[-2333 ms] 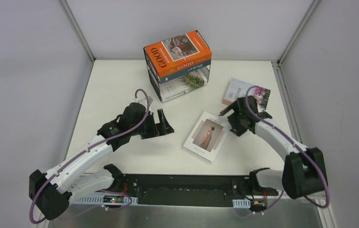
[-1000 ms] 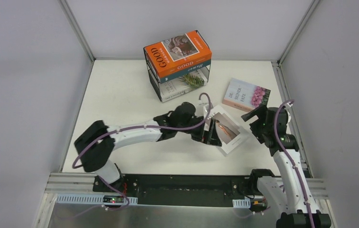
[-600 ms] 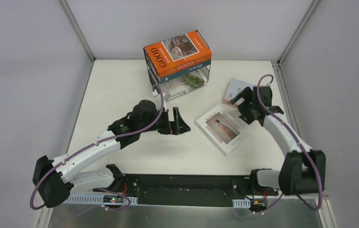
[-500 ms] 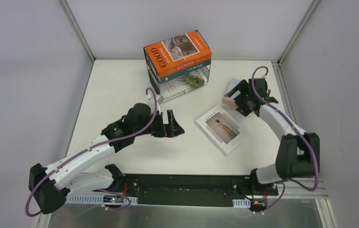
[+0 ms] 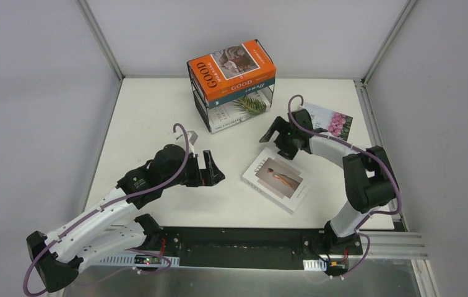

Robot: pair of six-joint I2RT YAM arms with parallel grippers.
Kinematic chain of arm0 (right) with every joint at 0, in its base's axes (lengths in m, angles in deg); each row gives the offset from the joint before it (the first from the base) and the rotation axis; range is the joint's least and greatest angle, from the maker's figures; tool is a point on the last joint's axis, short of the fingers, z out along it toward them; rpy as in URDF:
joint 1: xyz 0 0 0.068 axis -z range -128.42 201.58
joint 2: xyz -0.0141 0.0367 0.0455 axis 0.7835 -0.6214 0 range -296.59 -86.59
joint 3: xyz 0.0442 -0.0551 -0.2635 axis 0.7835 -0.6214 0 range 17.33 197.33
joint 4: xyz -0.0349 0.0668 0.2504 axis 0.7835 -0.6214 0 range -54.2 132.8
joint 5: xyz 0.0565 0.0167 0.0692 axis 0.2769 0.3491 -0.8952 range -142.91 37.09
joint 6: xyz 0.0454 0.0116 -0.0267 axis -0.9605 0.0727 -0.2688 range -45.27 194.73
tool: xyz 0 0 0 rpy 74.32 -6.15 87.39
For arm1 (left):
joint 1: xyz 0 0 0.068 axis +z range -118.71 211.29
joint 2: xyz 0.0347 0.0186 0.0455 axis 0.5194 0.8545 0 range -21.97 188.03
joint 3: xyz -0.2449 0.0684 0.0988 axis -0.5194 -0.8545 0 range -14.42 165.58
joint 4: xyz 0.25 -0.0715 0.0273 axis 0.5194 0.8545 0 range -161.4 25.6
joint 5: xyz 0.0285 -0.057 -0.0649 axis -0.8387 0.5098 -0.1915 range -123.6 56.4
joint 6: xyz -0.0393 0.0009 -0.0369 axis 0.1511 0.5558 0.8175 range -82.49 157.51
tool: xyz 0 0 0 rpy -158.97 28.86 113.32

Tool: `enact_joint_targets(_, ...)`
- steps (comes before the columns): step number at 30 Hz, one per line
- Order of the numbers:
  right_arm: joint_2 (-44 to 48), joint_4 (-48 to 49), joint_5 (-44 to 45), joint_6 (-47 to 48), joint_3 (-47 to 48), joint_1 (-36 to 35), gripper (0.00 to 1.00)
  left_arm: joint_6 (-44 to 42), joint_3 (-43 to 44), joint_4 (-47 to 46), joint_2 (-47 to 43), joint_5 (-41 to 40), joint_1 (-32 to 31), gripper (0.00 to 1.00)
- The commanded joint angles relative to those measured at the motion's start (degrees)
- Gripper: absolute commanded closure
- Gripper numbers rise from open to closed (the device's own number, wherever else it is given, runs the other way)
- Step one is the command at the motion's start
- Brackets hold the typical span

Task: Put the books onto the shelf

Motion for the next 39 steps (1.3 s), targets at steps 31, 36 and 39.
enact_joint_targets(31, 61.7, -27.4, 9.4, -13.3, -33.4, 7.5, 0.01, -8.7, 22.6, -13.5, 52.2, 20.1, 1.0, 0.03)
enact_joint_targets(36, 53.8, -18.3, 4.0, -11.4, -31.6, 7.4, 0.01, -6.9, 18.4, -16.5, 50.3, 24.7, -0.1, 0.04)
enact_joint_targets(39, 48.9, -14.2, 3.8, -9.5, -28.8, 7.4, 0.01, -5.7, 15.7, -17.3, 48.2, 25.7, -2.0, 0.04)
